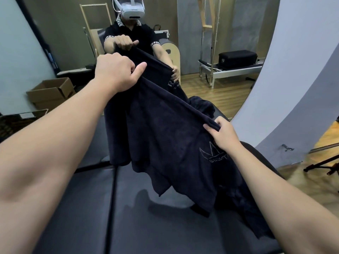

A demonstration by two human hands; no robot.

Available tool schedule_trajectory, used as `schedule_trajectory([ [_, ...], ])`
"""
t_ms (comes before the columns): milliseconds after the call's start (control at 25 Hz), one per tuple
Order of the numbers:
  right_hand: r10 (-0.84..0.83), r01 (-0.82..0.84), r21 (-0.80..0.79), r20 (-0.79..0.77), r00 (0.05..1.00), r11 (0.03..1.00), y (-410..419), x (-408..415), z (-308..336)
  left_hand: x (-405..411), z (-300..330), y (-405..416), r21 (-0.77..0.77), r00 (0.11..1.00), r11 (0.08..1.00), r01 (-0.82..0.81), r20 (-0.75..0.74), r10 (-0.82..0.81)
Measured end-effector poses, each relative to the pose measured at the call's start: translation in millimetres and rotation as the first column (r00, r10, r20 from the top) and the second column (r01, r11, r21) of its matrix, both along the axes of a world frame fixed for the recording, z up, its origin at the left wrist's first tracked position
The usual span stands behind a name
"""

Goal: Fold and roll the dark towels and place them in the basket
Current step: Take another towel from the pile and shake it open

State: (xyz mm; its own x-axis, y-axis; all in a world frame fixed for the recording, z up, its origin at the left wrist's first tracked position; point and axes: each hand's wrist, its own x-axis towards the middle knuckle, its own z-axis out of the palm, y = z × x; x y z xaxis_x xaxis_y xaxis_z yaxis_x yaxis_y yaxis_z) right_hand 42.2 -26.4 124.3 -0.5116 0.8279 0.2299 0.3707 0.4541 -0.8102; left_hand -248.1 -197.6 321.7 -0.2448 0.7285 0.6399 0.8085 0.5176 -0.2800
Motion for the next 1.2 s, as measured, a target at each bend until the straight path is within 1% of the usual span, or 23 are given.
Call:
schedule_trajectory([
  [80,-0.036,0.035,-0.007,-0.025,0.999,0.999,-1.1,0.8,4.0,-4.0,4.5,-3.6,-0.003,1.000,1.000,-0.021,-0.007,0.021],
  [200,-0.094,0.092,0.060,0.027,0.995,0.994,-1.8,3.2,19.4,-9.1,6.7,-11.5,0.012,0.999,0.999,-0.044,-0.015,0.045],
  [320,-0.151,0.149,0.107,0.003,0.989,0.983,-2.8,4.8,30.3,-13.2,3.2,-19.9,0.040,0.998,0.997,-0.062,-0.002,0.062],
  [480,-0.177,0.183,0.062,-0.089,0.980,0.981,-7.7,5.5,33.6,-16.7,-0.6,-30.6,0.076,0.996,0.994,-0.080,0.039,0.077],
  [760,-0.301,0.307,0.096,-0.073,0.951,0.947,-16.7,5.1,50.4,-16.2,-4.1,-46.6,0.088,0.992,0.990,-0.113,0.073,0.107],
  [1040,-0.286,0.297,0.116,-0.108,0.952,0.948,-30.6,20.1,63.6,6.6,-14.3,-73.7,0.121,0.982,0.980,-0.159,0.124,0.144],
  [1200,-0.261,0.279,0.110,-0.155,0.953,0.954,-44.9,42.3,73.9,33.3,-3.2,-91.0,0.187,0.985,0.970,-0.158,0.100,0.141],
])
